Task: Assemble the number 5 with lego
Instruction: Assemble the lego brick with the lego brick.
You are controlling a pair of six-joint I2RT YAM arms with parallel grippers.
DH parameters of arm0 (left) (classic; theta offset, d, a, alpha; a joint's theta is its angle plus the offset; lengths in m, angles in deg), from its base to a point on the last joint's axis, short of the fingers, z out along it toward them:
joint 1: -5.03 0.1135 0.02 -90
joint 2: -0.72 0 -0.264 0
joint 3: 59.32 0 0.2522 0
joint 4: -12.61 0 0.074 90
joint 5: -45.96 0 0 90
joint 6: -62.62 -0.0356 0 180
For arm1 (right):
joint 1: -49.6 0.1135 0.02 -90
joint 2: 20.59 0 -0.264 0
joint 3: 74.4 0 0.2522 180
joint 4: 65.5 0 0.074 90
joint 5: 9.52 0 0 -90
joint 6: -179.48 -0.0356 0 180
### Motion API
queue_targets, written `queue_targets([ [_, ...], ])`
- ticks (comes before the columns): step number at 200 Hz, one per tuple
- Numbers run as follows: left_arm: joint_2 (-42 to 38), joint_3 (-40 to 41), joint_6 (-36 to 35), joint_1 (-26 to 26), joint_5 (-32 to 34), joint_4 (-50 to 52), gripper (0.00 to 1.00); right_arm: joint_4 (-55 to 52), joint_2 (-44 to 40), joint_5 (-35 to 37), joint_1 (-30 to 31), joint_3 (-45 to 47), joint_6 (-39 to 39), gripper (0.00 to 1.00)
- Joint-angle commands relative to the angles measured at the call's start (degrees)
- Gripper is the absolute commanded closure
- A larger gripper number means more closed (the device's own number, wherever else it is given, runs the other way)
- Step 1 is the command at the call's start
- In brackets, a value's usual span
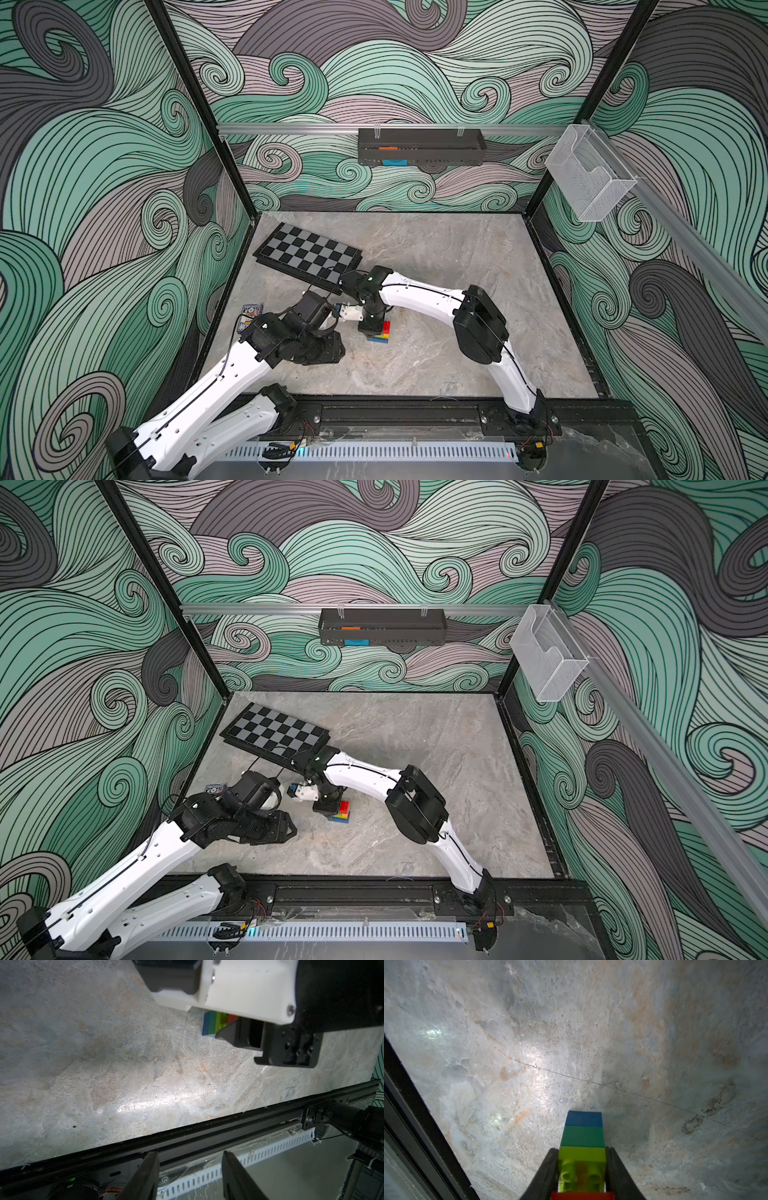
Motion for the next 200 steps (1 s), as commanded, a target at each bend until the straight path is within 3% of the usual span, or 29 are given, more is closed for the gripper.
queue_targets([
  [1, -0.57, 0.3, -0.44, 0.37, -0.01, 1.32, 0.47, -1.84, 8.94, 3.95, -0.91, 4.64, -0.54, 0.8],
  [200, -0.75, 0.51, -0.62, 0.36, -0.65, 1.2, 0.47, -5.53, 5.8, 8.67, -2.32, 0.92, -2.72, 0.79],
])
